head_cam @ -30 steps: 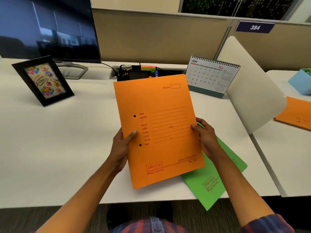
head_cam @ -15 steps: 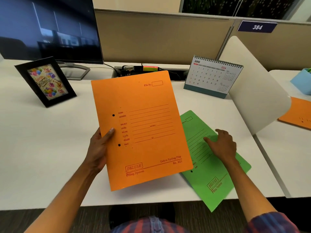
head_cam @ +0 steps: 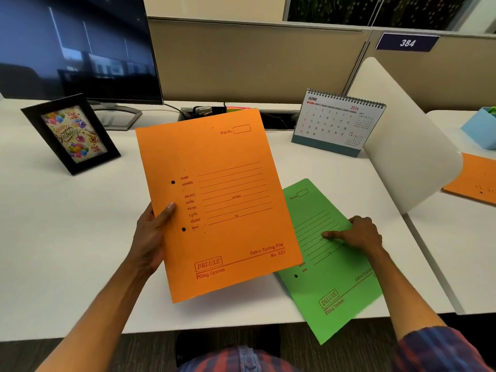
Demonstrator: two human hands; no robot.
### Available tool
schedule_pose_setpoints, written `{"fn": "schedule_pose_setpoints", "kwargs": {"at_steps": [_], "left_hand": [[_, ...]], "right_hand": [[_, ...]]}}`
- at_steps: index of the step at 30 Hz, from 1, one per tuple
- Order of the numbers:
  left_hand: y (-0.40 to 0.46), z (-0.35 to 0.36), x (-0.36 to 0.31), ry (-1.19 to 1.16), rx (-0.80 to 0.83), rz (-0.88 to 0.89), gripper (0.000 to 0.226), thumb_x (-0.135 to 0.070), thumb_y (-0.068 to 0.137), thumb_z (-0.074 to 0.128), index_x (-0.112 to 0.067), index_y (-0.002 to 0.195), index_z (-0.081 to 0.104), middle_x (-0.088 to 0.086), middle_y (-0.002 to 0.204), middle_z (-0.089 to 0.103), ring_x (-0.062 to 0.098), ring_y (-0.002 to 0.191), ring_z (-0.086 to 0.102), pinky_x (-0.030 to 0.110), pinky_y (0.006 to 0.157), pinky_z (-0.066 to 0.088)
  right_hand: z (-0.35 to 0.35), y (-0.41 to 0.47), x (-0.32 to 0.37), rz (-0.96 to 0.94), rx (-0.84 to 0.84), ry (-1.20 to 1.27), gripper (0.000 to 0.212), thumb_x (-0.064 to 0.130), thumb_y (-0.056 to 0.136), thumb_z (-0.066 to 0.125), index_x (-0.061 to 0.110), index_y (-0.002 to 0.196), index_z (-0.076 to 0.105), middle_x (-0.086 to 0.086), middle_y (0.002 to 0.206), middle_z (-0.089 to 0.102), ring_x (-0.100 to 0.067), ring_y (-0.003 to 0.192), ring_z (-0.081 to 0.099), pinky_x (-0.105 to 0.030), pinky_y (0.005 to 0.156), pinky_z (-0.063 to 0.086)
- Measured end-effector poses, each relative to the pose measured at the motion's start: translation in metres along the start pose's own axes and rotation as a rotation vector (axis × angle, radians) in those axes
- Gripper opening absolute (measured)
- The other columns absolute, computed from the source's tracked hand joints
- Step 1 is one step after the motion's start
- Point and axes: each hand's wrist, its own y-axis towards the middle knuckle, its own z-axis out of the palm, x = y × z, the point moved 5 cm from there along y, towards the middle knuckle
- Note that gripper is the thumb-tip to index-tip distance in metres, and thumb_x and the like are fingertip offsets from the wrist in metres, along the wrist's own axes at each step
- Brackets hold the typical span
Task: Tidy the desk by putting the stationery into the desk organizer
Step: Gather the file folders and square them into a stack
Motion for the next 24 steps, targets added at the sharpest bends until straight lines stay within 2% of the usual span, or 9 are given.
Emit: {"fn": "schedule_pose_setpoints", "kwargs": {"at_steps": [2, 5, 8, 11, 15, 18, 24], "left_hand": [[0.000, 0.000, -0.001, -0.003, -0.001, 0.003, 0.043, -0.030, 0.097, 0.052, -0.023, 0.139, 0.048, 0.005, 0.125, 0.066, 0.031, 0.107, 0.067, 0.054, 0.083, 0.057], [-0.001, 0.000, -0.002, -0.011, 0.001, 0.002, 0.042, -0.029, 0.097, 0.052, -0.023, 0.139, 0.048, 0.005, 0.124, 0.067, 0.030, 0.105, 0.068, 0.052, 0.081, 0.058], [-0.002, 0.001, -0.002, -0.015, 0.001, 0.000, 0.040, -0.028, 0.098, 0.051, -0.023, 0.137, 0.049, 0.005, 0.122, 0.068, 0.029, 0.102, 0.069, 0.049, 0.077, 0.060], [-0.003, 0.004, -0.003, -0.016, 0.014, -0.004, 0.039, -0.028, 0.097, 0.051, -0.024, 0.136, 0.050, 0.004, 0.120, 0.069, 0.029, 0.101, 0.070, 0.047, 0.074, 0.060], [-0.002, 0.006, -0.002, -0.011, 0.023, -0.012, 0.042, -0.030, 0.096, 0.052, -0.024, 0.137, 0.049, 0.004, 0.121, 0.069, 0.030, 0.104, 0.069, 0.050, 0.078, 0.059], [0.000, 0.007, -0.001, -0.014, 0.031, -0.017, 0.043, -0.031, 0.096, 0.053, -0.024, 0.138, 0.048, 0.005, 0.123, 0.068, 0.032, 0.106, 0.068, 0.055, 0.083, 0.056], [0.001, 0.011, -0.004, -0.001, 0.026, -0.005, 0.042, -0.032, 0.096, 0.053, -0.024, 0.137, 0.050, 0.005, 0.122, 0.068, 0.032, 0.104, 0.068, 0.055, 0.083, 0.057]], "right_hand": [[0.004, 0.010, -0.005, 0.019, 0.009, 0.028, 0.122, 0.092, 0.014, 0.066, 0.012, 0.107, 0.056, -0.011, 0.107, 0.056, -0.030, 0.097, 0.060, -0.043, 0.081, 0.054], [-0.003, 0.001, 0.007, 0.014, 0.033, 0.073, 0.103, 0.069, 0.038, 0.086, 0.008, 0.112, 0.048, -0.011, 0.109, 0.056, -0.029, 0.095, 0.059, -0.035, 0.072, 0.047], [-0.007, -0.004, 0.016, -0.008, 0.066, 0.171, 0.080, 0.049, 0.056, 0.090, 0.010, 0.109, 0.046, -0.008, 0.104, 0.058, -0.027, 0.093, 0.057, -0.034, 0.073, 0.045], [-0.007, -0.012, 0.028, -0.070, 0.142, 0.441, 0.061, 0.034, 0.071, 0.085, 0.012, 0.115, 0.048, -0.008, 0.104, 0.064, -0.026, 0.091, 0.065, -0.034, 0.074, 0.051], [-0.013, -0.032, 0.057, -0.240, 0.196, 0.785, 0.012, 0.016, 0.095, 0.059, 0.016, 0.107, 0.060, -0.020, 0.103, 0.071, -0.022, 0.074, 0.071, -0.036, 0.070, 0.059], [-0.021, -0.044, 0.073, -0.301, 0.179, 0.901, 0.013, 0.014, 0.099, 0.053, 0.020, 0.105, 0.062, -0.016, 0.099, 0.073, -0.022, 0.074, 0.072, -0.034, 0.066, 0.060], [-0.031, -0.059, 0.098, -0.379, 0.175, 1.079, 0.016, 0.018, 0.099, 0.052, 0.019, 0.113, 0.059, -0.008, 0.098, 0.075, -0.023, 0.082, 0.072, -0.036, 0.066, 0.060]]}}
